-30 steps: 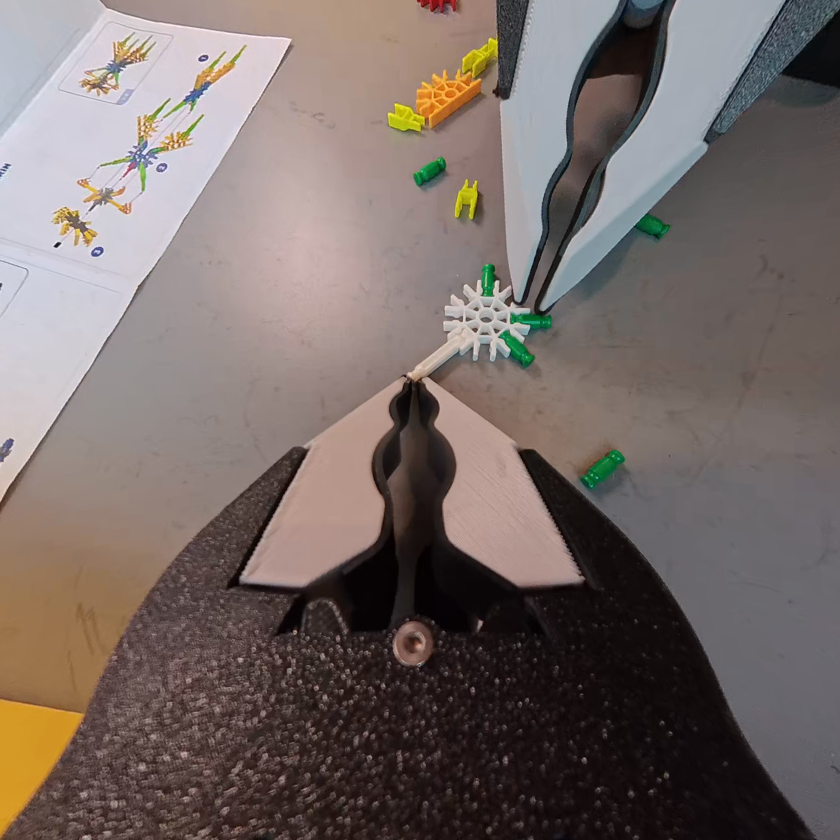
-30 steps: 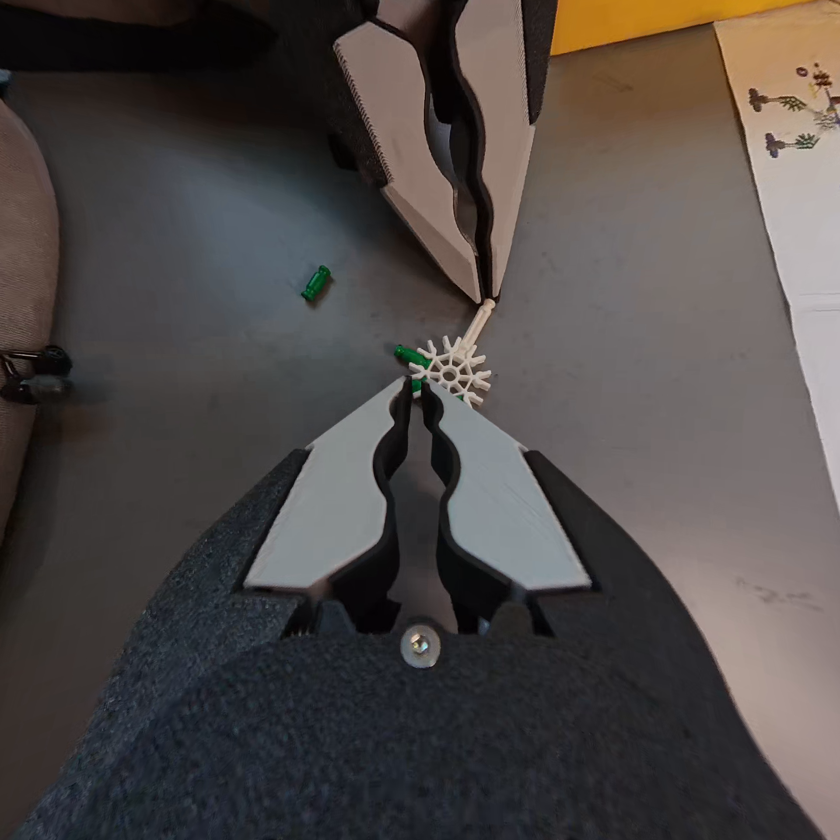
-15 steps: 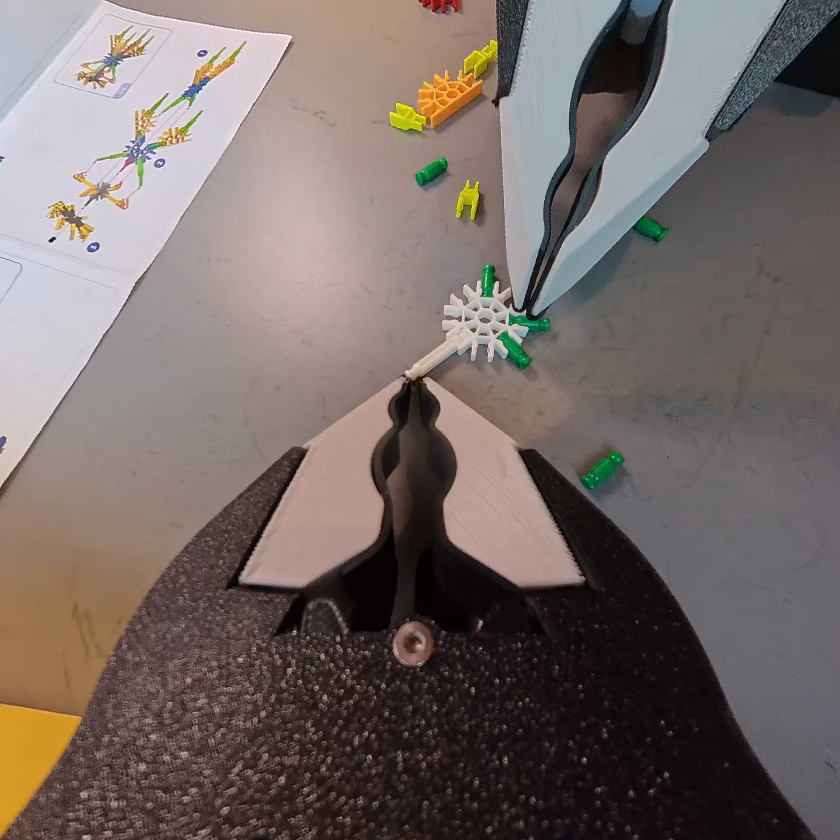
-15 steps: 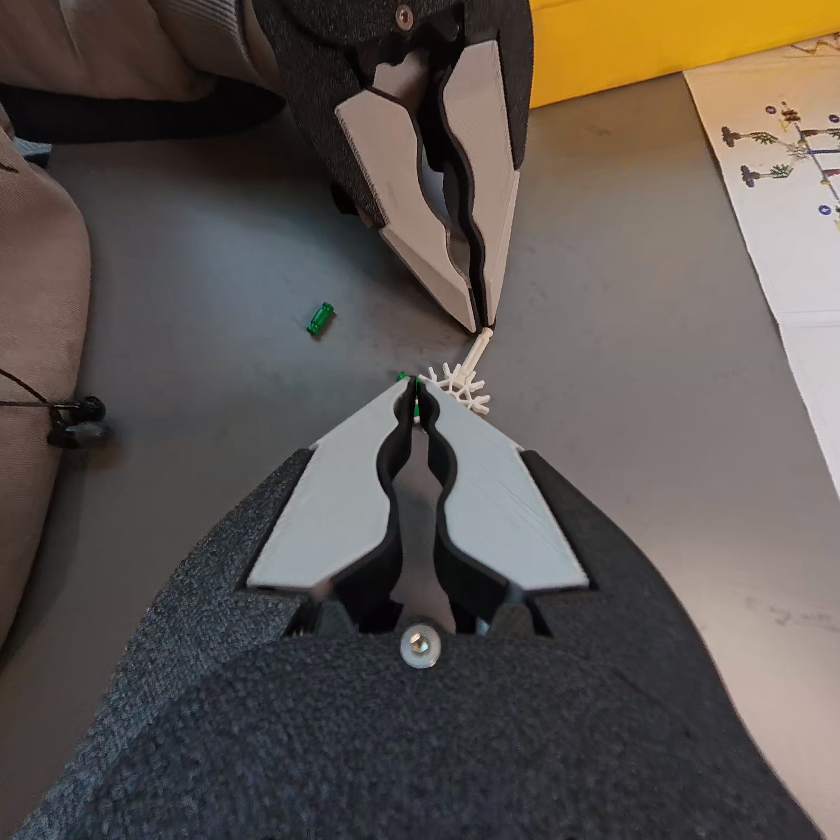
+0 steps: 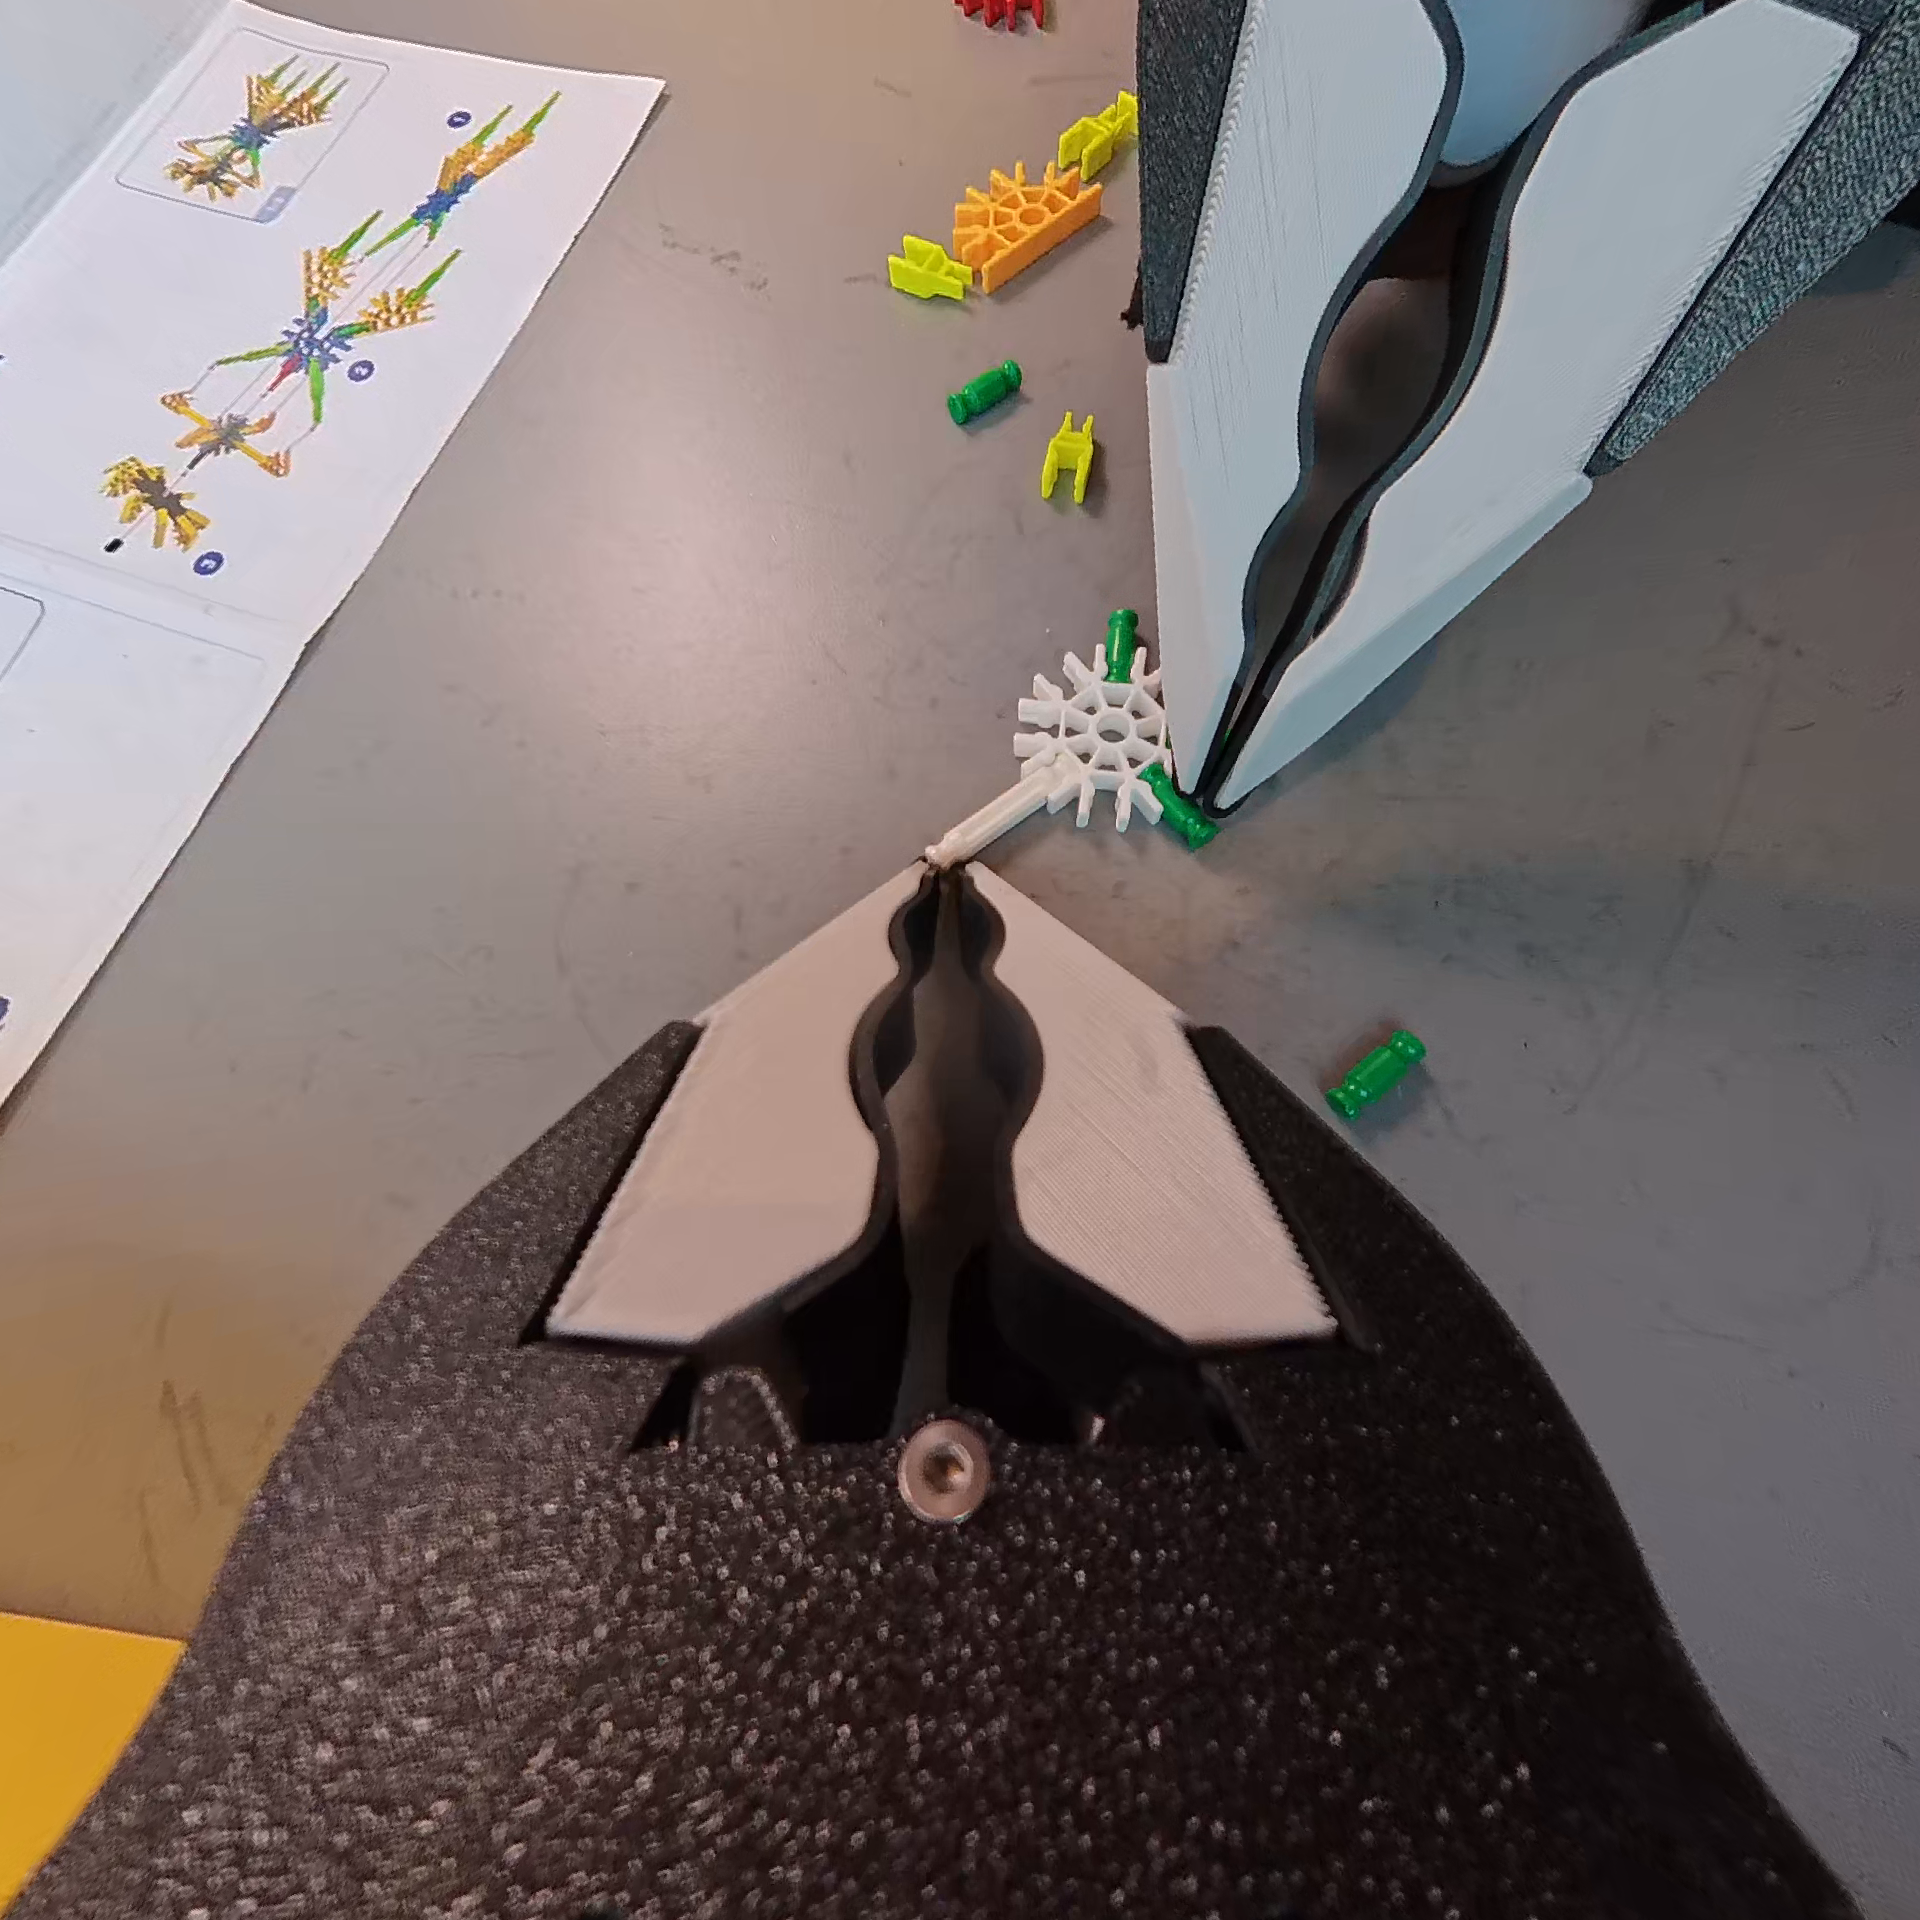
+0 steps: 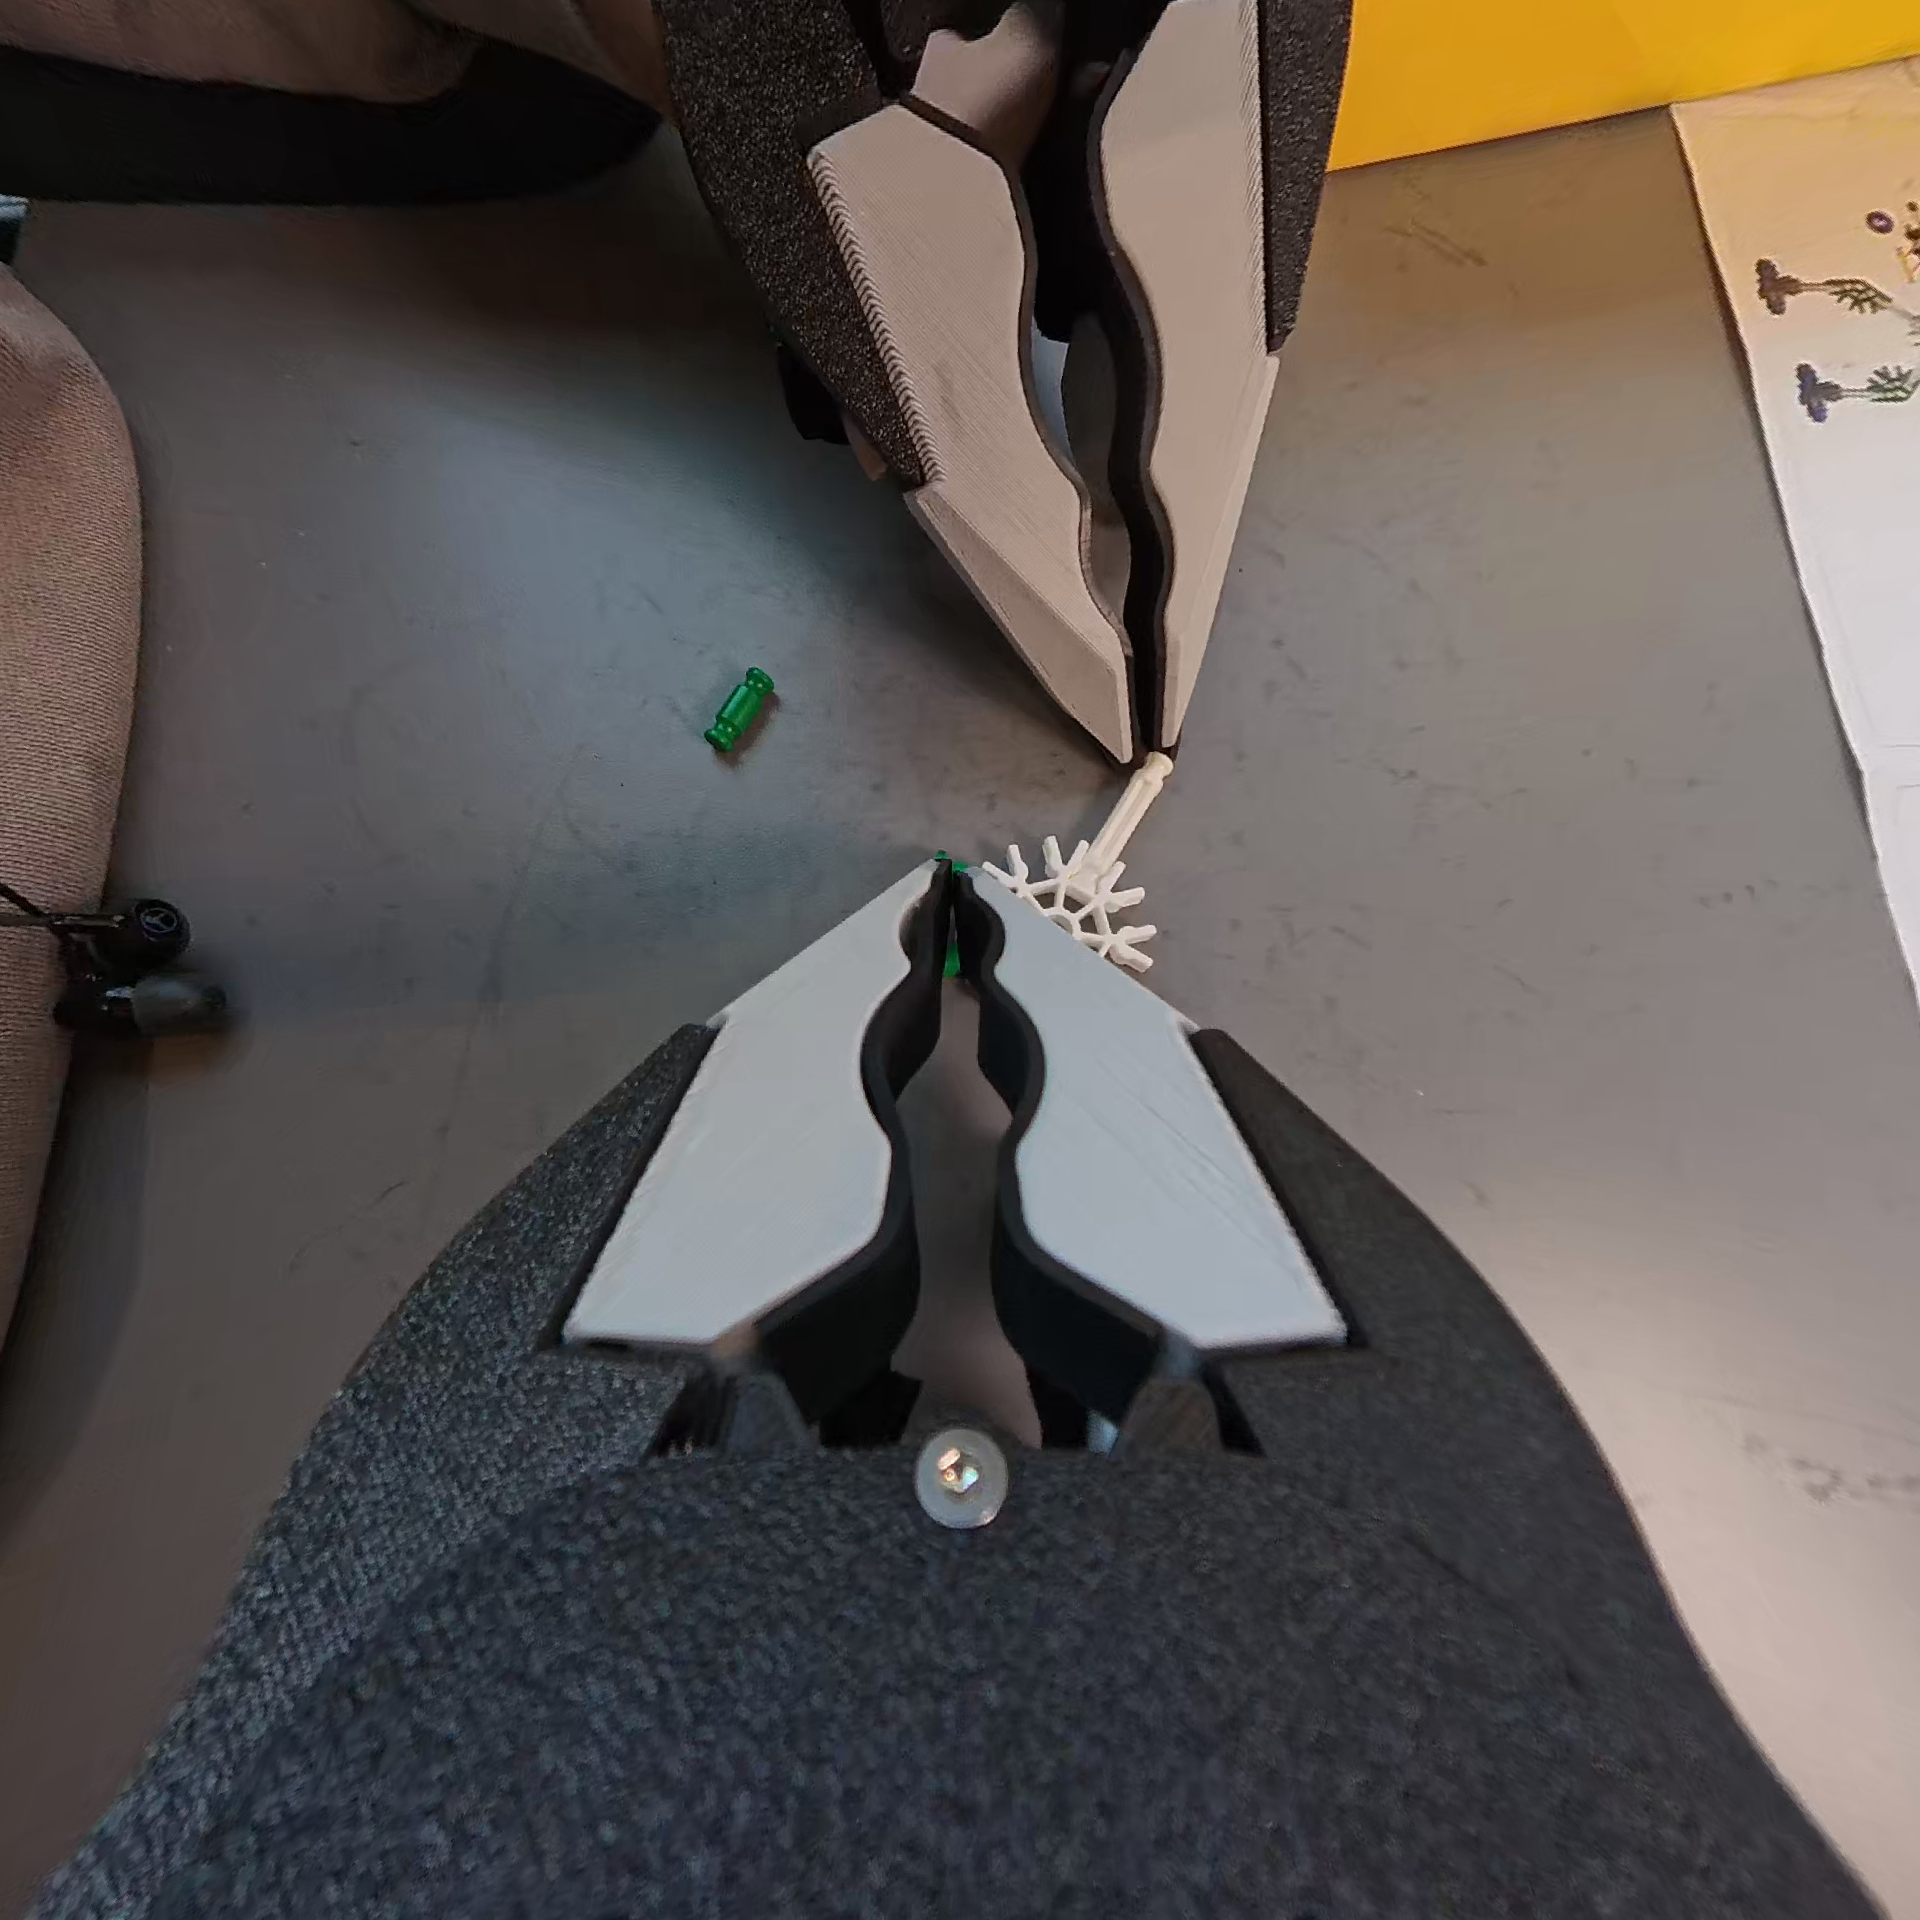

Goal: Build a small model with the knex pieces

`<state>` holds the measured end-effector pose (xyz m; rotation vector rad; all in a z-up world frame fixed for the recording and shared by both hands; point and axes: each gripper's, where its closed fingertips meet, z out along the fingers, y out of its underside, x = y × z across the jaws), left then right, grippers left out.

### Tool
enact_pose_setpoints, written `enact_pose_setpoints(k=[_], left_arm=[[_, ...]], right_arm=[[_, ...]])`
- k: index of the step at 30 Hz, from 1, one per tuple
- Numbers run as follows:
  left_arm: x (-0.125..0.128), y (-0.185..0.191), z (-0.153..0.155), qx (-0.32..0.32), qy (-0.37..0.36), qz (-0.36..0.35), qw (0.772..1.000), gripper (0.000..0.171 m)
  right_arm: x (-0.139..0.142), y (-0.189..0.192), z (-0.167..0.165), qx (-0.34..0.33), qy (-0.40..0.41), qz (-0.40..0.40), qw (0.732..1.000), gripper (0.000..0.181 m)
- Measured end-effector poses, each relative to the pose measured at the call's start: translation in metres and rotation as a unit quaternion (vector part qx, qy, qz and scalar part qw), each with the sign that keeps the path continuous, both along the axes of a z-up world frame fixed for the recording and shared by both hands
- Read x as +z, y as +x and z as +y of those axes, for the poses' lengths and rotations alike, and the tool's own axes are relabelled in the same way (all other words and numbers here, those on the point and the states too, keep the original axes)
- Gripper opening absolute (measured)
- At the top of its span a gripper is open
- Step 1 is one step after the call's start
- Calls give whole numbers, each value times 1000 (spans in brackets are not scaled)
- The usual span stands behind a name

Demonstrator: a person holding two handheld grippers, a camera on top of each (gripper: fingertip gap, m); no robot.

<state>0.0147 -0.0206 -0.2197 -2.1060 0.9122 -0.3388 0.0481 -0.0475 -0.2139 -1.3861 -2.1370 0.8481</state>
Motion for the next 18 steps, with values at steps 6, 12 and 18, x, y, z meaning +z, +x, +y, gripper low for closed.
enact_pose_setpoints(k=[6, 12, 18], left_arm=[[0, 0, 0, 0, 0, 0, 1000, 3], [0, 0, 0, 0, 0, 0, 1000, 3], [0, 0, 0, 2, -1, -1, 1000, 4]], right_arm=[[4, -1, -2, -3, -14, 13, 1000, 0], [20, -4, 3, -19, -28, 55, 998, 3], [32, -2, 11, -31, -36, 84, 995, 6]])
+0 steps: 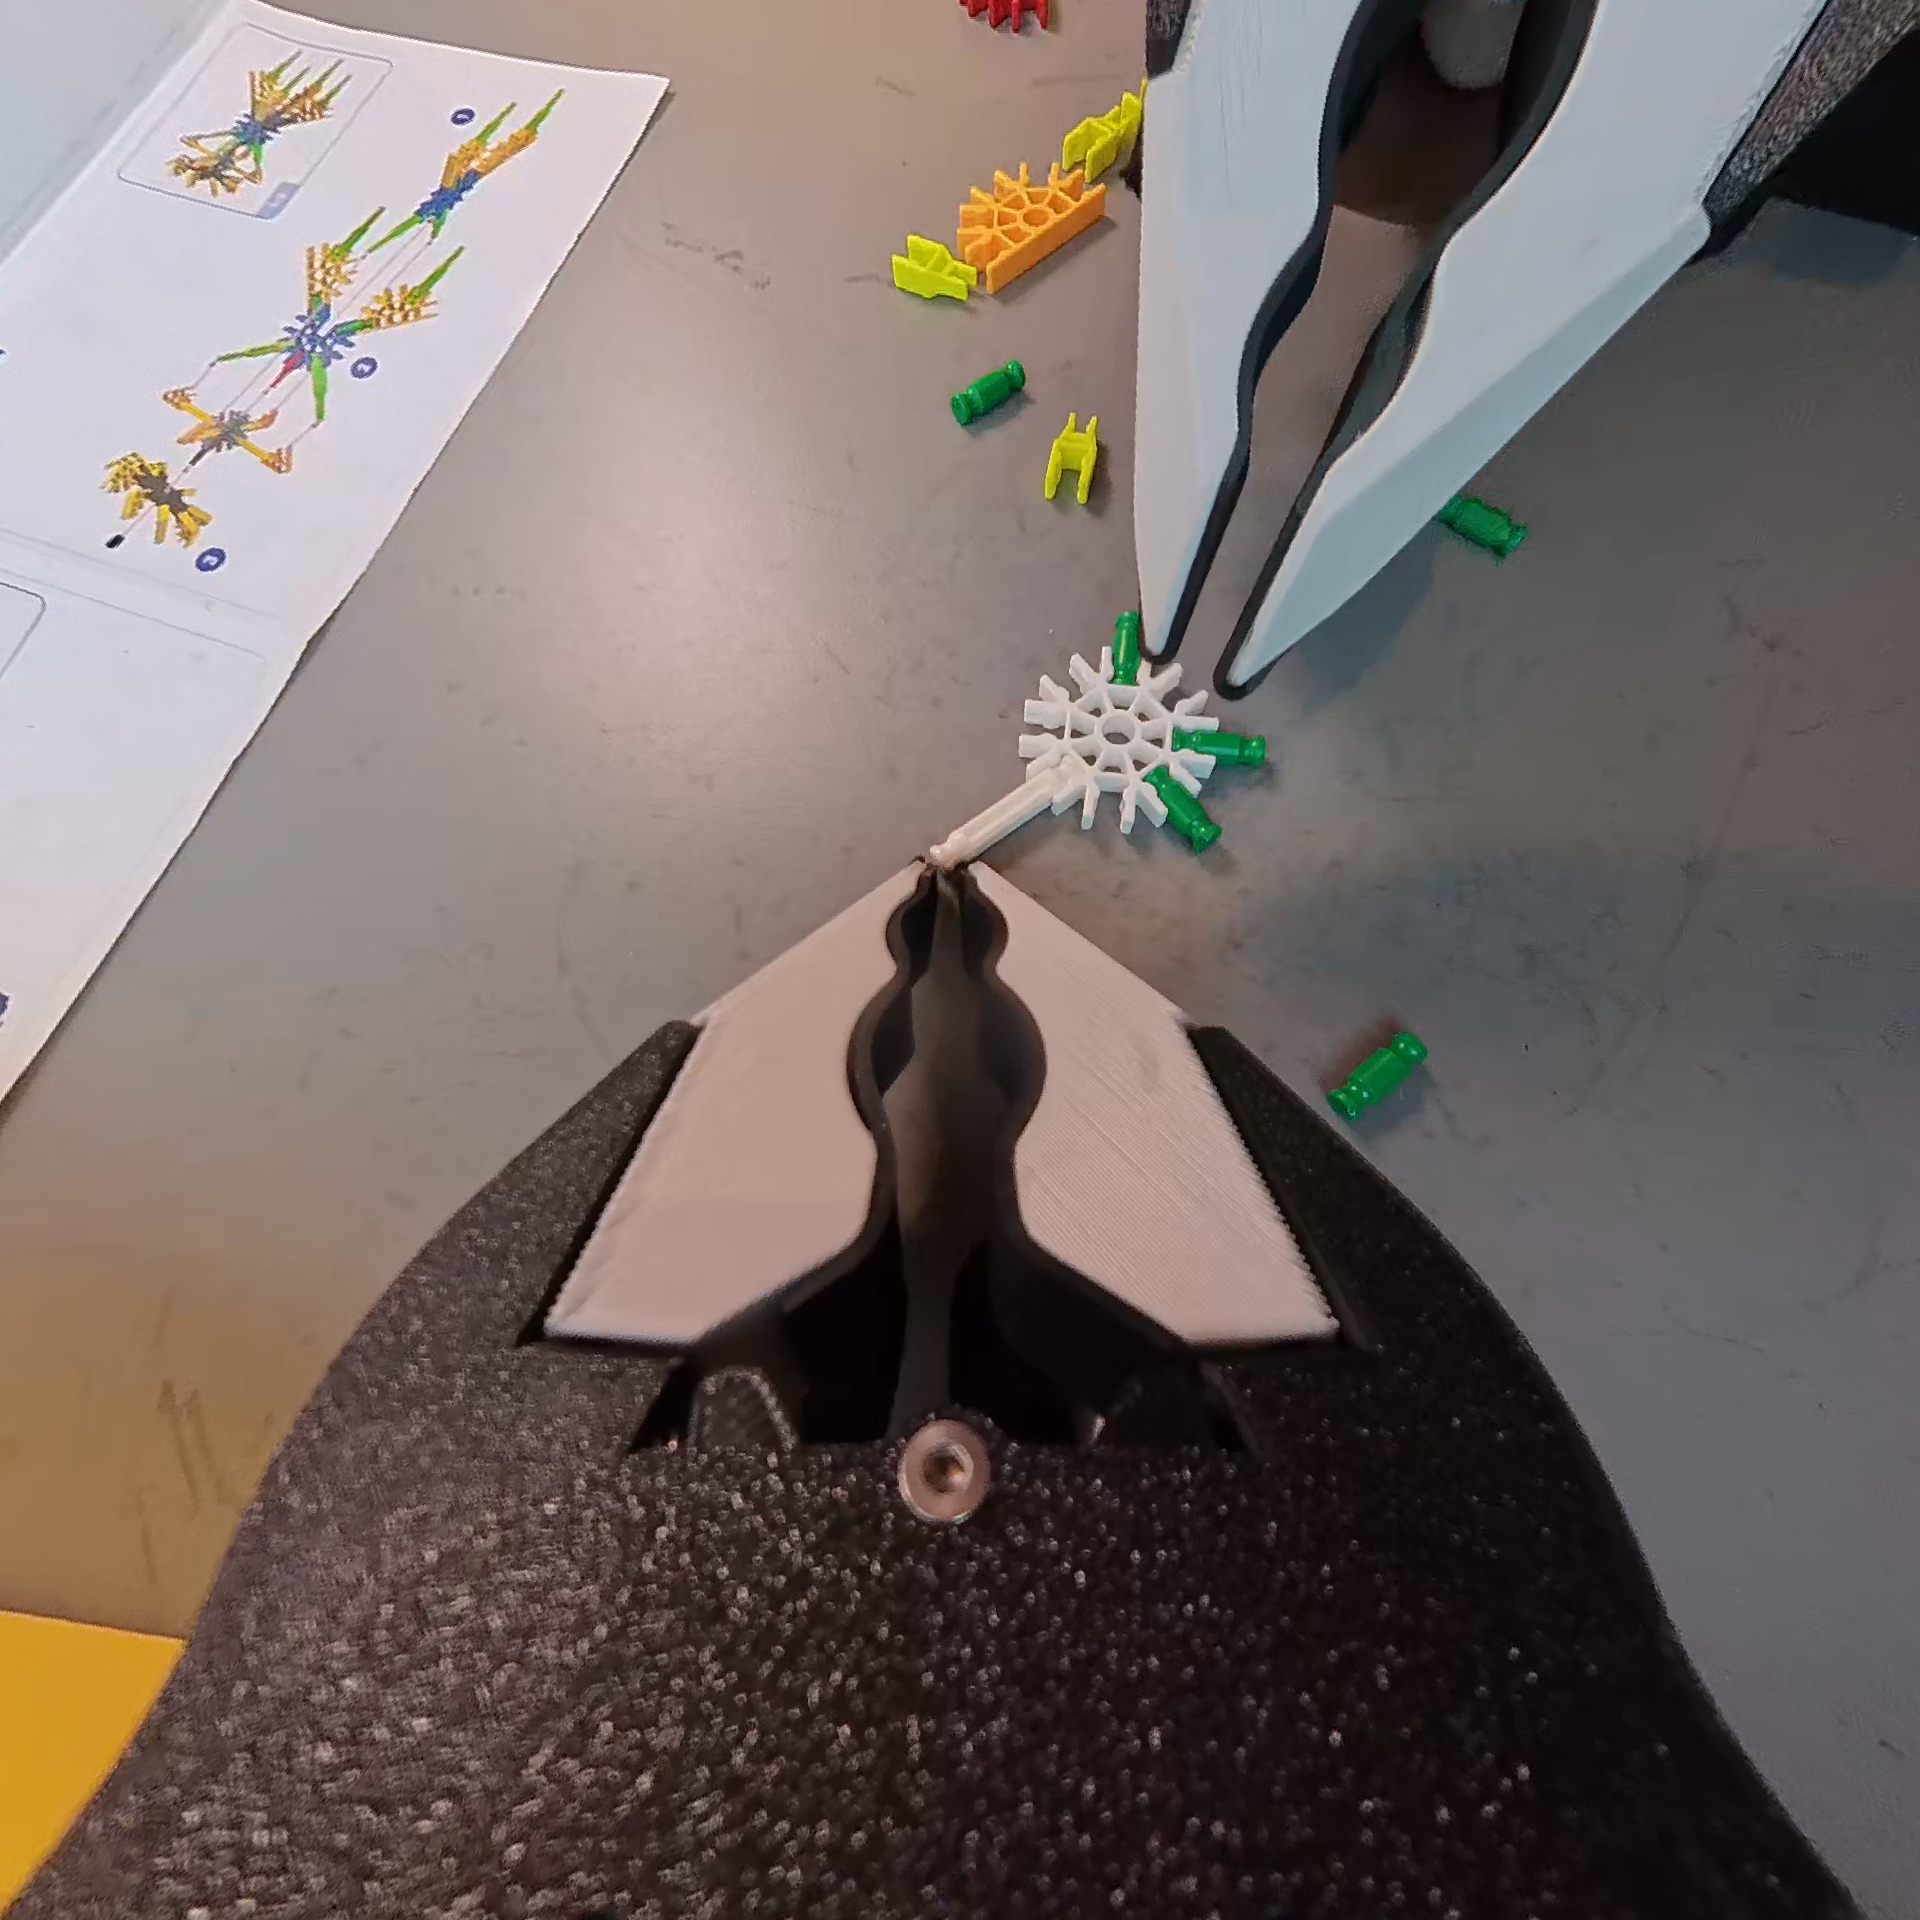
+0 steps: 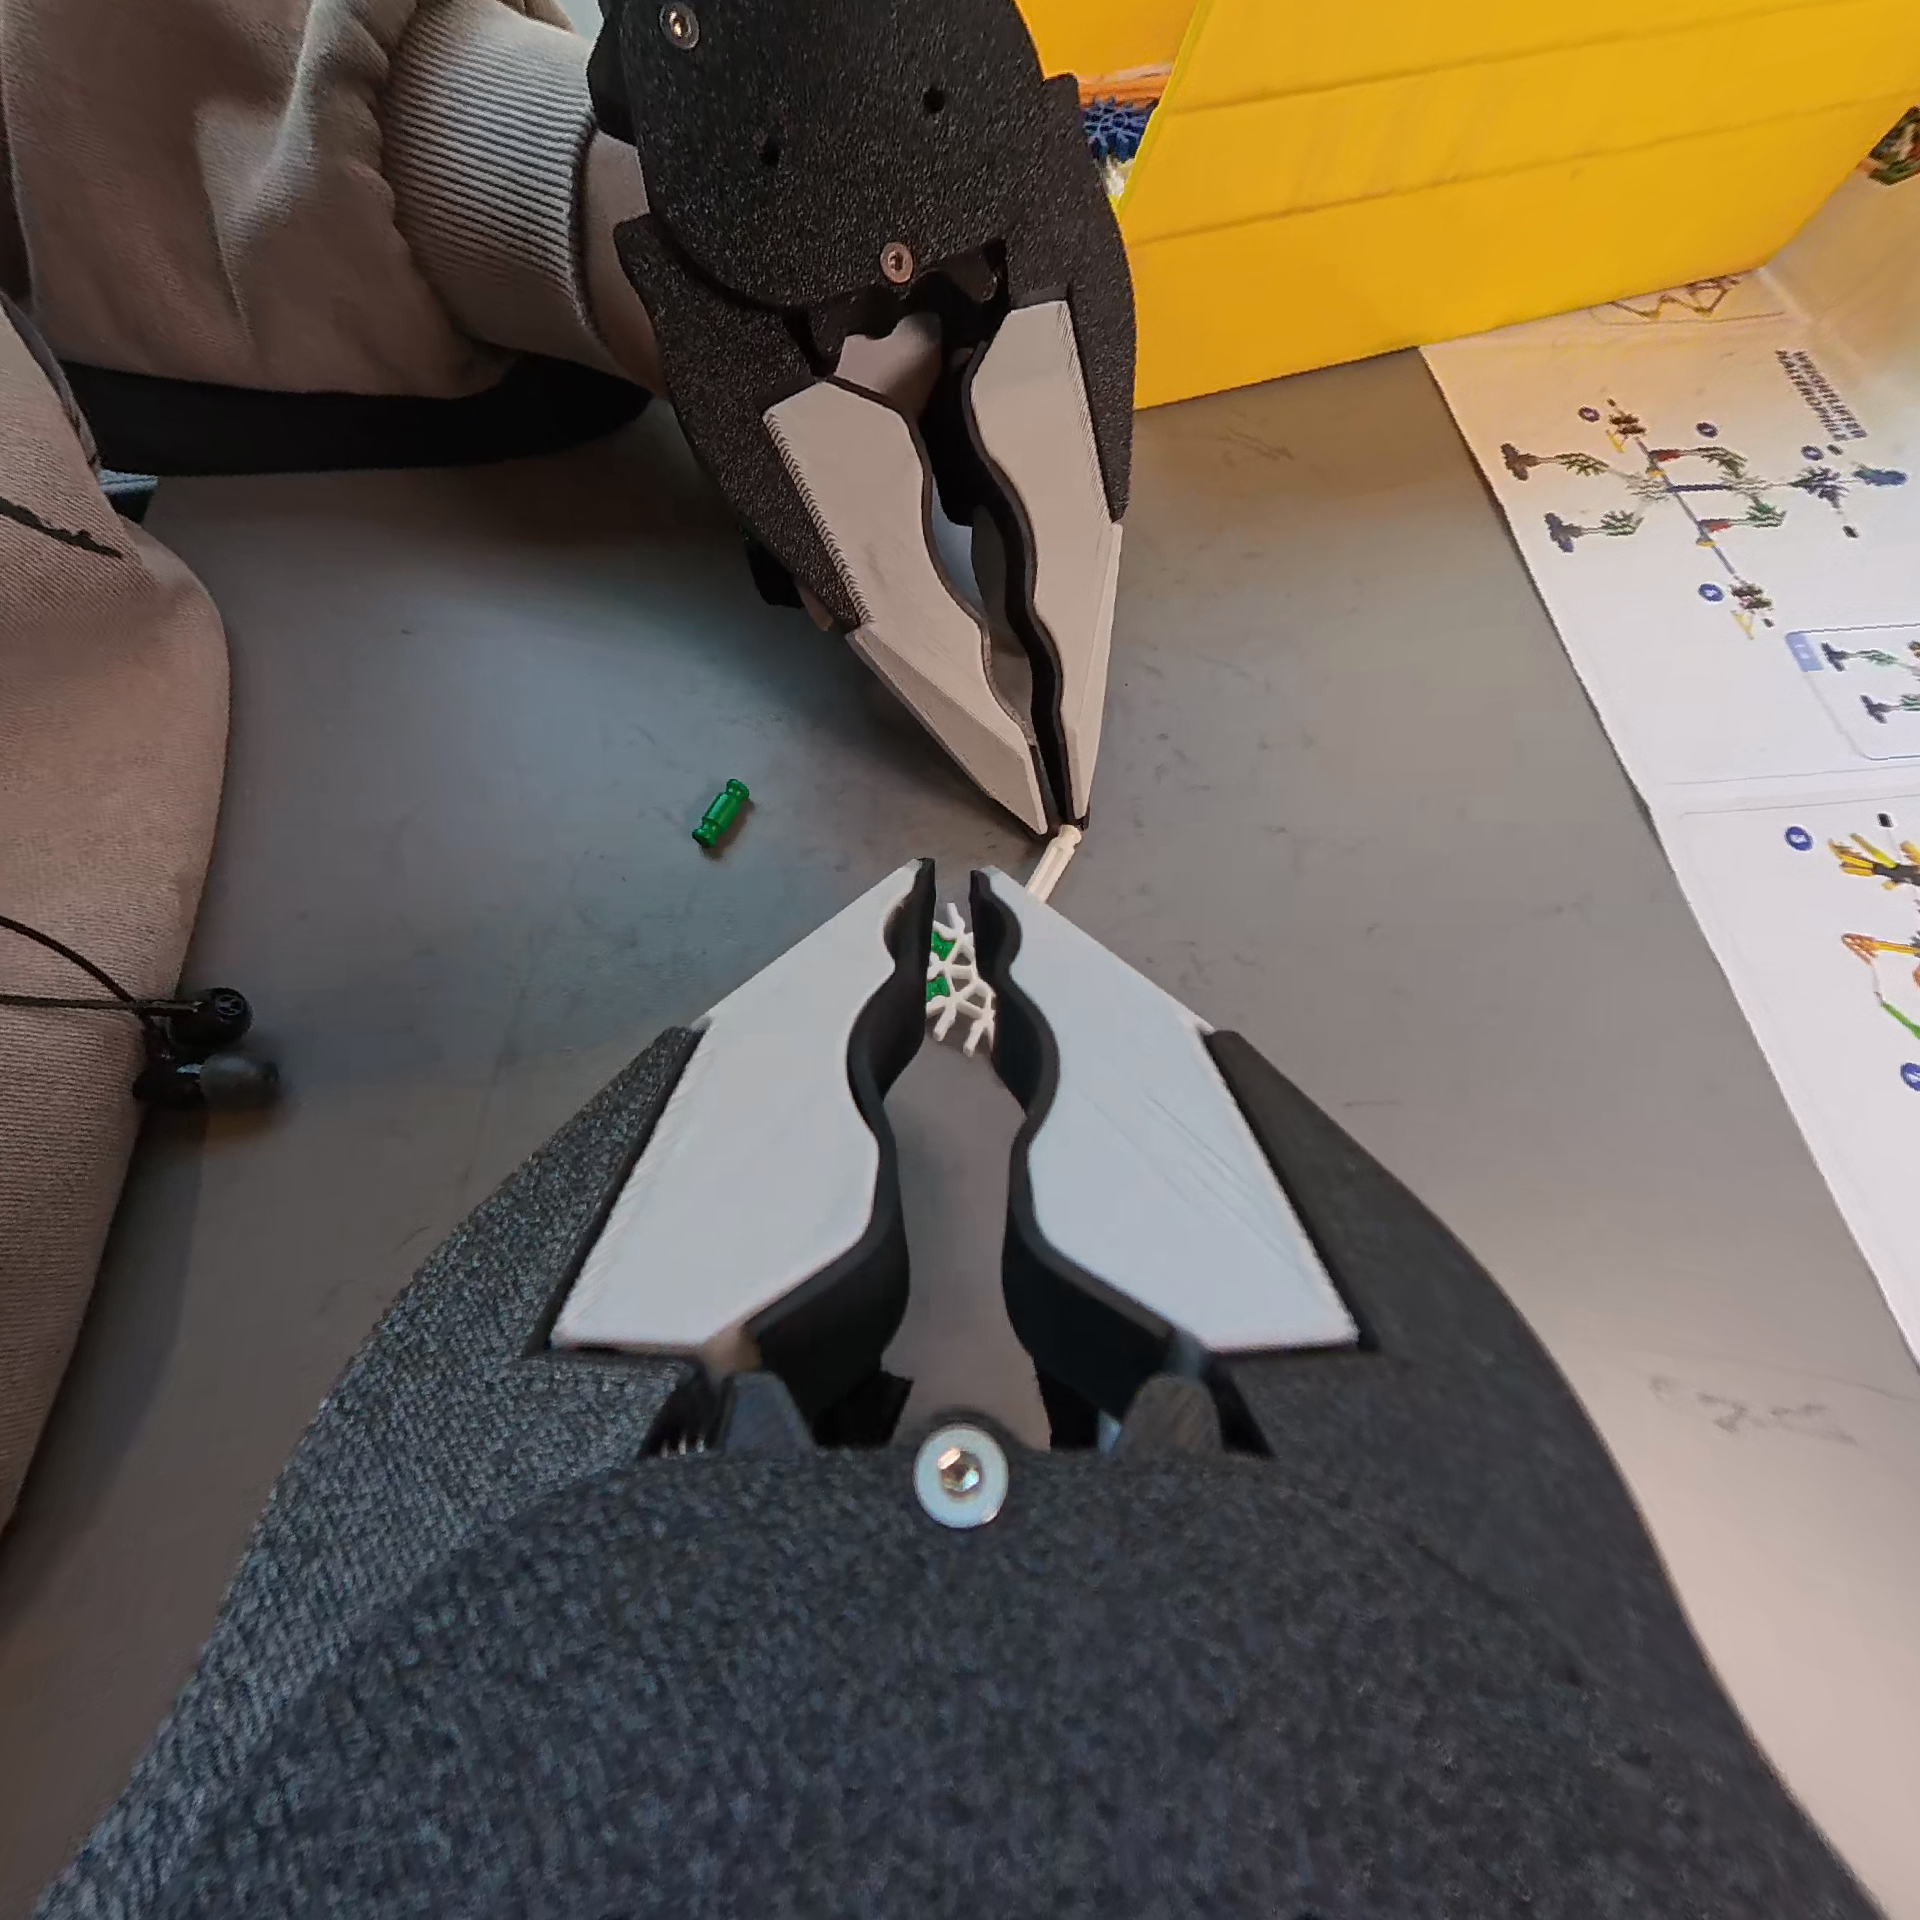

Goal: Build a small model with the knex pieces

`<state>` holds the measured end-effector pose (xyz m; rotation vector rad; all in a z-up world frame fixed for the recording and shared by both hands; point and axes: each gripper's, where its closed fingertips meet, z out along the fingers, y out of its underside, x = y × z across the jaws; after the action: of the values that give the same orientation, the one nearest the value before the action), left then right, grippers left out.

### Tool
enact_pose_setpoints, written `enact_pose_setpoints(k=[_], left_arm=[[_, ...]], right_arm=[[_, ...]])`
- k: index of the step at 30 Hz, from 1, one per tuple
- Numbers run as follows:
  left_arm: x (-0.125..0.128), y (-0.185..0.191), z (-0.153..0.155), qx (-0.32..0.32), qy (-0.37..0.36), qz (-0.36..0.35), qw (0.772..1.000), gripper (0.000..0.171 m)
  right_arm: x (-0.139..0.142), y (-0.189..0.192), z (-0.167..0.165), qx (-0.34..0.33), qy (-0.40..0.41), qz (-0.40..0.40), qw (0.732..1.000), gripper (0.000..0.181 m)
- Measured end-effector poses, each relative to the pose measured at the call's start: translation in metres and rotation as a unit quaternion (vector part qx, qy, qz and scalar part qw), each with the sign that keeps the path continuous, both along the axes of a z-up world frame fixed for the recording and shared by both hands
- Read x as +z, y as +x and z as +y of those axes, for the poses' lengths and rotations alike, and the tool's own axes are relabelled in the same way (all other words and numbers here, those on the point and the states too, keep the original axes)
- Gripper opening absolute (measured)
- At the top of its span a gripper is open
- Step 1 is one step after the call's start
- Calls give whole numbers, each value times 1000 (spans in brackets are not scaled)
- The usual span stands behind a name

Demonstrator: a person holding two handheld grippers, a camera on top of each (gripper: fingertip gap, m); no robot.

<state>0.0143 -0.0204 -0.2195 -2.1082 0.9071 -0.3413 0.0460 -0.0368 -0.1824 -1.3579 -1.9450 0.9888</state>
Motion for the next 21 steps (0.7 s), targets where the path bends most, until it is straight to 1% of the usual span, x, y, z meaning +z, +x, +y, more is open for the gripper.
enact_pose_setpoints(k=[7, 15, 19, 21], left_arm=[[0, -1, 1, 3, -1, -2, 1000, 6], [0, -2, 1, 6, 2, 0, 1000, 8], [1, -2, 2, 7, 2, -1, 1000, 8], [1, -2, 2, 7, 2, -3, 1000, 8]], right_arm=[[13, 9, 26, -41, -4, 22, 999, 7], [24, 28, 71, -110, 40, 30, 993, 8], [19, 47, 98, -148, 60, 8, 987, 11], [17, 54, 103, -154, 62, 3, 986, 12]])
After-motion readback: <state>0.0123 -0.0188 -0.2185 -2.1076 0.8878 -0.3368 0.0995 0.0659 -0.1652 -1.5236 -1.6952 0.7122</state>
